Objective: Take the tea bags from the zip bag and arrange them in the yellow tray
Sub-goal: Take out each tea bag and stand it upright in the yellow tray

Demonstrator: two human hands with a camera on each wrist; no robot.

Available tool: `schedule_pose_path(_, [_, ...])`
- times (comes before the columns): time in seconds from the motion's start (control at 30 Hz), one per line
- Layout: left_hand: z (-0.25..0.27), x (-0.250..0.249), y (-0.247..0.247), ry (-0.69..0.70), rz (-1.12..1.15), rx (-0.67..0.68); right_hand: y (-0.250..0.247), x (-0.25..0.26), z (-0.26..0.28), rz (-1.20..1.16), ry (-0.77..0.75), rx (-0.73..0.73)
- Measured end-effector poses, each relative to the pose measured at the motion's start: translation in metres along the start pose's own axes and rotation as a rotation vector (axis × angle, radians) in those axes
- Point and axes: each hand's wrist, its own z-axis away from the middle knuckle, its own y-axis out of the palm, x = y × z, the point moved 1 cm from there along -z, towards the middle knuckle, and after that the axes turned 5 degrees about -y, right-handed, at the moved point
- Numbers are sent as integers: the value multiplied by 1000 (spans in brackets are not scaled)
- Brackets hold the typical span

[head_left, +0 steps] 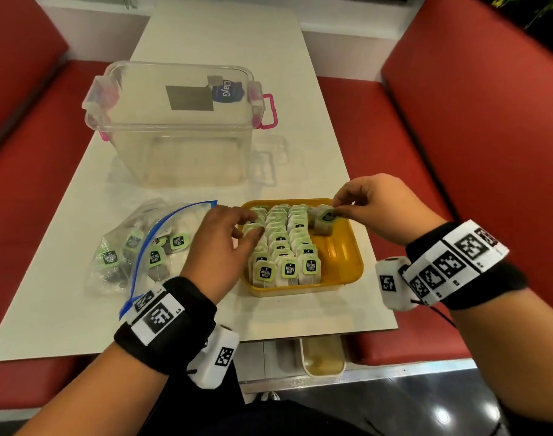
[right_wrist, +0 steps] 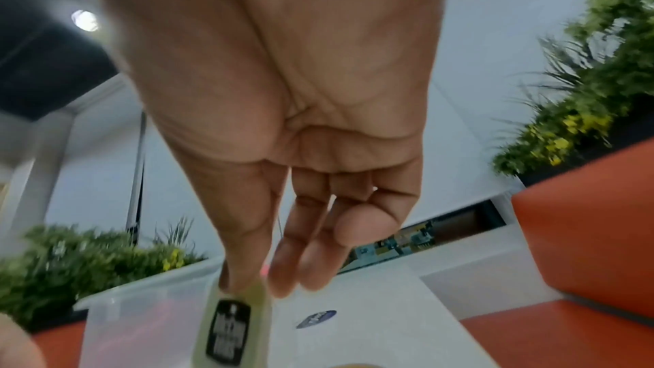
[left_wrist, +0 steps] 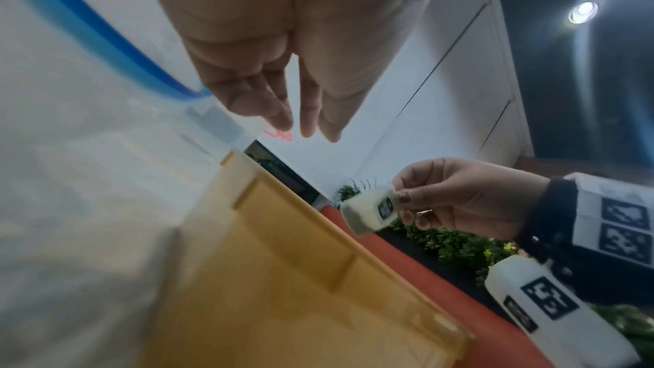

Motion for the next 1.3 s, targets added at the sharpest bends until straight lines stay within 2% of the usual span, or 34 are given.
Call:
schedule_pose_path(0.13, [2, 13, -9, -132, -83, 40, 5, -9, -19, 304, 62, 195])
schedule_pose_path(0.3, [8, 21, -7, -265, 57, 151, 23, -15, -37, 390, 100, 312])
schedule_pose_path(0.67, [7, 21, -8, -282, 91, 168, 30, -13, -49, 430, 129, 250])
schedule_pose_path(0.9, [8, 18, -10, -263, 30, 170, 15, -11, -41, 361, 122, 154])
schedule_pose_path(1.07, [15, 5, -24, -162, -109, 137, -2, 27, -26, 173, 23, 56])
schedule_pose_path(1.2, [26, -5, -61, -52, -93, 8, 9, 79, -15, -30, -94, 30])
schedule_pose_path(1.3, [33, 5, -102, -59, -124, -145, 41, 120, -13, -146, -185, 61])
